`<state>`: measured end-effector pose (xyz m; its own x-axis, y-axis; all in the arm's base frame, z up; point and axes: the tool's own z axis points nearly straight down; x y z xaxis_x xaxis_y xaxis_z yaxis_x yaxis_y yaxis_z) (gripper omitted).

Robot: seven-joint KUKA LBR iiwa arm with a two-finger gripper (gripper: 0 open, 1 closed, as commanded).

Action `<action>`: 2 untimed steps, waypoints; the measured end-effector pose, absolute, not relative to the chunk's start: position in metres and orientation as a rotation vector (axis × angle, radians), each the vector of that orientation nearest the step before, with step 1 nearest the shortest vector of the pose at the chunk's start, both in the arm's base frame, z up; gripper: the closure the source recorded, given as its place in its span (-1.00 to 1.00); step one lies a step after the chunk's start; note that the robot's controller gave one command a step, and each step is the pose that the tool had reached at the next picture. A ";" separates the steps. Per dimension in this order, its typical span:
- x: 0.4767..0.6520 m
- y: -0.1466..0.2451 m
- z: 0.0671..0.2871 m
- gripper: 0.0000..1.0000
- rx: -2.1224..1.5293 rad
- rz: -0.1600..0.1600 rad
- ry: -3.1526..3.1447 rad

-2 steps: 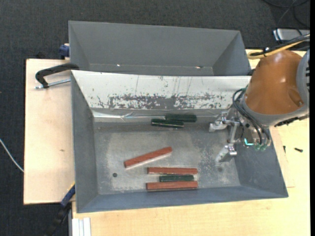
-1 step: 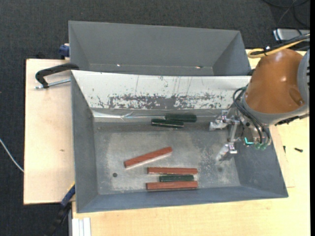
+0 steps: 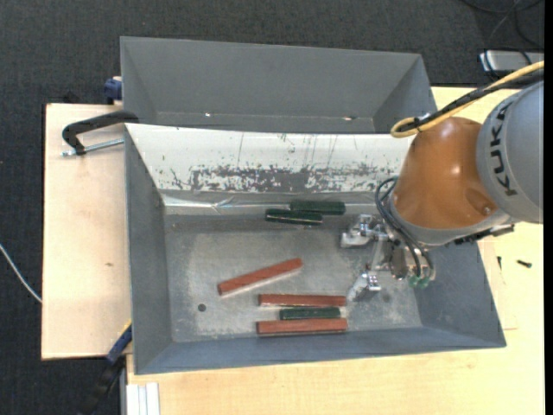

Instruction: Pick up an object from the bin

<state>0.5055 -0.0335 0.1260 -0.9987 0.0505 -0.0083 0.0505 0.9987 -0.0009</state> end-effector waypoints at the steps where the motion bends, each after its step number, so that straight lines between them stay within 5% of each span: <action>1: 0.527 0.016 0.080 1.00 -0.257 -0.005 3.164; 2: 0.532 0.017 0.081 -1.00 -0.252 -0.003 3.138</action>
Offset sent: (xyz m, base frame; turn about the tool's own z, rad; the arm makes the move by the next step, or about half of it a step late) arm 0.0000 0.0000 0.0000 0.0000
